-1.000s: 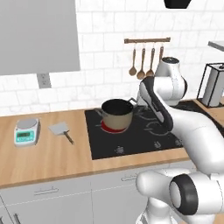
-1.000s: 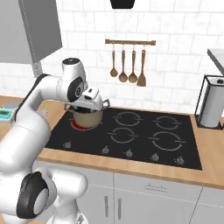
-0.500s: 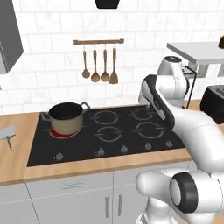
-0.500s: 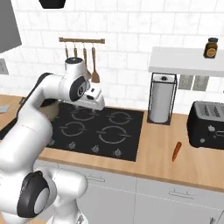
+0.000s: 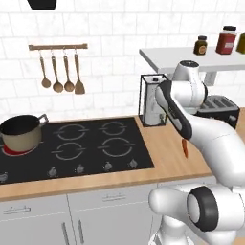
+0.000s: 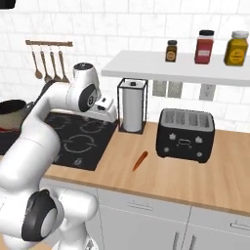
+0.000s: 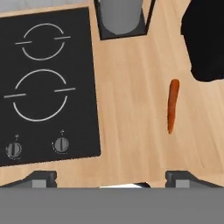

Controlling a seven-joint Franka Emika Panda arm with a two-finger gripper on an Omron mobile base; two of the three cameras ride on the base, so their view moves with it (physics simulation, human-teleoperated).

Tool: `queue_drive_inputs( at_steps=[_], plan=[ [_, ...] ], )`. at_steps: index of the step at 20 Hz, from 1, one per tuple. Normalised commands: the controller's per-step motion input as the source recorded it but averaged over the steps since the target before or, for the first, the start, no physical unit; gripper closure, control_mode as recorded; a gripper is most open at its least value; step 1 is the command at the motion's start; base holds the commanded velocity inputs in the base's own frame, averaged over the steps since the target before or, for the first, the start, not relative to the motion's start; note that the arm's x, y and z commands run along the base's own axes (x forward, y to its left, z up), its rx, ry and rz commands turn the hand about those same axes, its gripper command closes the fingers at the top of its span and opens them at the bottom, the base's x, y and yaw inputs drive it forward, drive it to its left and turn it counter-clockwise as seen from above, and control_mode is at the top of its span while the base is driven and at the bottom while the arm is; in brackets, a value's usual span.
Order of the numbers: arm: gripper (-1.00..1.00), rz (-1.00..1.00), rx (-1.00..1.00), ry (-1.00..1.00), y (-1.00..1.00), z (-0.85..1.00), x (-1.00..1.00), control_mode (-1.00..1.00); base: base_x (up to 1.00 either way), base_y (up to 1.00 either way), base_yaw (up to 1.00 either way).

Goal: Put the carrot and tomato in the pot. Retrieve the spatula and lightly stir the vegetables in the pot.

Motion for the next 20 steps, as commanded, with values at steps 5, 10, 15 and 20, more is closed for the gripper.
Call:
queue_drive_inputs(
  at_steps=[5,10,15,20],
  plan=[
    [-1.0,0.0,0.0,0.01,-0.59,-0.29,0.16,-1.0,0.0,0.0,0.0],
    [-1.0,-0.11,-0.07,-0.02,-0.22,-0.66,0.13,-1.0,0.0,0.0,0.0],
    [-1.0,-0.27,-0.12,0.0,-0.14,-0.62,0.07,-1.0,0.0,0.0,0.0],
    [-1.0,-0.24,-0.06,0.0,-0.28,-0.33,0.26,-1.0,0.0,0.0,0.0]
  ],
)
